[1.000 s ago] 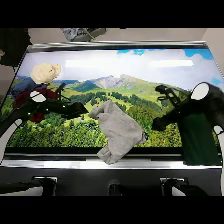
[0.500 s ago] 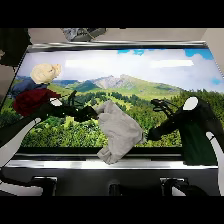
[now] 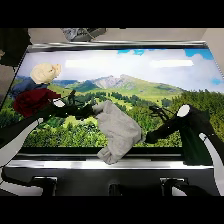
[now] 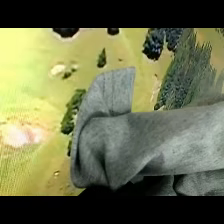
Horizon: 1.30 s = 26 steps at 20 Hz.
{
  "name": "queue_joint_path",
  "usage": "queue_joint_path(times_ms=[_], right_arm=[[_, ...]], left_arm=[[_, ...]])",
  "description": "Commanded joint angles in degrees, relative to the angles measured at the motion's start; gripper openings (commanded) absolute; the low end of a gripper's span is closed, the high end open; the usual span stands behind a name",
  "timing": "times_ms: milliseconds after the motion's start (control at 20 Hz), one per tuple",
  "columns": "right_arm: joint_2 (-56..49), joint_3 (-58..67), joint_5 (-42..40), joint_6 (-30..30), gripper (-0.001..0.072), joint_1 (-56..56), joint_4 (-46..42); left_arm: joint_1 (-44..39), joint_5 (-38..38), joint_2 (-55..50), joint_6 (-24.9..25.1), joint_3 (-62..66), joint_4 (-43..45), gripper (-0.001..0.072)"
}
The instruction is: Fold the shirts.
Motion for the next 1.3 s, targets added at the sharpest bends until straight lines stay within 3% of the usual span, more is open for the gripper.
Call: queue_joint_path(times_ms=[0,100,150,200,300,350,500,550,700,900,1050,1250], right_arm=[[-4.7,-0.79,-5.97,0.55,0.0675,0.0,1.66],[-6.95,-0.76,-8.5,0.55,0.0659,0.0,3.91],[-7.67,-0.76,-9.25,0.55,0.0591,0.0,5.11],[-8.24,-0.76,-9.6,0.55,0.0573,0.02,6.23],[-9.07,-0.76,-9.6,0.5,0.057,0.11,8.74],[-9.44,-0.76,-9.66,0.48,0.0492,0.11,9.51],[-9.77,-0.76,-8.5,0.31,0.0104,0.11,9.86],[-9.77,-0.76,-8.24,0.07,0.0049,0.09,9.9],[-9.18,1.55,-7.41,-4.39,0.0044,-0.02,6.78],[-1.25,16.02,-7.37,-4.37,0.0044,-0.02,-10.82],[7.06,33.03,-12.15,-3.45,0.0045,-0.02,-23.43],[17.22,50.07,-17.68,-1.88,0.0046,-0.02,-30.12]], left_arm=[[0.0,0.46,0.63,-0.17,0.02,-0.04,0.0028],[0.0,0.04,0.87,-0.13,0.02,-0.04,0.0028],[0.0,-0.07,0.94,0.57,0.02,-0.07,0.0028],[0.0,-0.31,0.96,0.92,0.02,-0.07,0.0028],[0.02,-0.37,0.96,0.94,0.02,-0.07,0.0029],[0.0,-0.37,0.96,0.94,0.02,-0.07,0.0028],[0.04,-0.39,0.94,1.36,0.26,-0.04,0.0028],[0.04,-0.79,0.94,1.36,0.59,-0.04,0.0028],[1.18,-4.0,1.16,3.87,3.3,0.24,0.0026],[4.61,-5.92,7.65,13.6,13.2,0.96,0.0025],[9.27,-5.88,14.53,13.81,25.46,2.21,0.0026],[17.53,-5.38,25.44,13.77,38.25,2.19,0.0026]])
